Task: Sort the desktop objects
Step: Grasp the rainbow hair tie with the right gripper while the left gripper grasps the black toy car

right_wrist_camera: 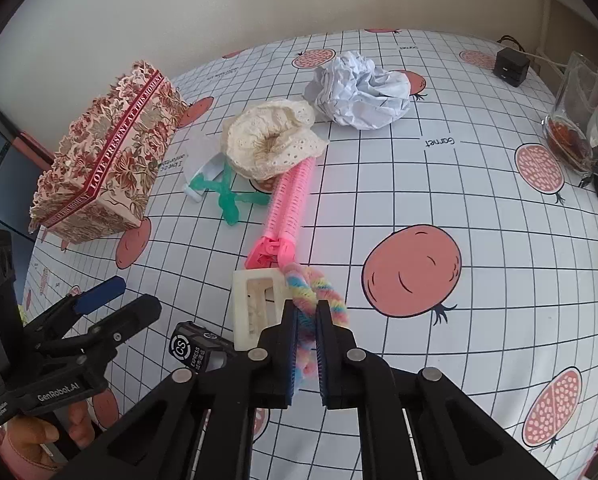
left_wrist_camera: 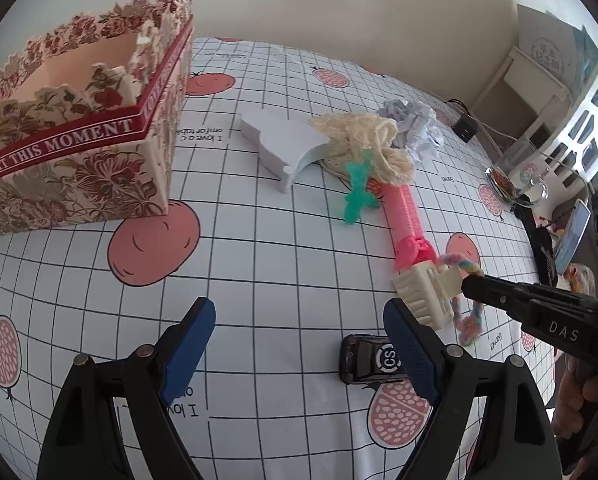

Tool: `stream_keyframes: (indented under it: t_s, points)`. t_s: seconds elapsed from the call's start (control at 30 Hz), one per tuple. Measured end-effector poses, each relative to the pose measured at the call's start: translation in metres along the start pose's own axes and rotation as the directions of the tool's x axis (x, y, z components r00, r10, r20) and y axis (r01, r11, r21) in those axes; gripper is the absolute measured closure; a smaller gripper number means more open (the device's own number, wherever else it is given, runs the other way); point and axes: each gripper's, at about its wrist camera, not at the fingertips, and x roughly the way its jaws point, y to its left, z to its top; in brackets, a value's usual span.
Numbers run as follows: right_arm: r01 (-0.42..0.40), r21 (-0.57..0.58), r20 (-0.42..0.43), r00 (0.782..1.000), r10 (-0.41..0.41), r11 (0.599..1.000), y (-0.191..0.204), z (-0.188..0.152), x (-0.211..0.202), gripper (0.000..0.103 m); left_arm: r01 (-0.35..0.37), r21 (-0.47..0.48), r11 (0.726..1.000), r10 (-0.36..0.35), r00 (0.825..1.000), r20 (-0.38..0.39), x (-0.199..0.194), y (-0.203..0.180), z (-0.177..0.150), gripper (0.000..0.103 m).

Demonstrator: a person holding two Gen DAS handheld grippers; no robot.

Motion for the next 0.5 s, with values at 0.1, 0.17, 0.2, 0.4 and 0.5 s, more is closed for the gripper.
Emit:
stream_keyframes:
  t_s: [0.1, 0.17, 0.2, 0.4, 0.5]
  points:
    - [0.008, 0.0, 0.001, 1.0, -0.008, 1.0, -0.004, -0.001, -0.003, 0.094, 0.034, 0.03, 0.999, -0.034, 0.999, -0.014, 0.002, -0.008, -0.001, 0.016]
    - [0.011, 0.017, 0.001, 1.0, -0.011, 1.0, -0.01, -0.004, -0.004, 0.094, 0.049, 0.053, 0.997, -0.047, 0.998, -0.034, 0.005, -0.014, -0.002, 0.016]
    - [0.014, 0.029, 0.001, 1.0, -0.014, 0.999, -0.014, -0.006, -0.005, 0.094, 0.056, 0.065, 0.996, -0.053, 0.998, -0.044, 0.005, -0.017, -0.004, 0.016]
    - [0.031, 0.099, -0.009, 1.0, -0.03, 0.995, -0.041, -0.019, -0.011, 0.094, 0.102, 0.165, 0.981, -0.085, 0.991, -0.106, 0.019, -0.043, -0.013, 0.016]
    - [0.038, 0.123, -0.003, 0.999, -0.038, 0.992, -0.048, -0.021, -0.015, 0.094, 0.09, 0.238, 0.967, -0.061, 0.99, -0.129, 0.026, -0.058, -0.02, 0.016]
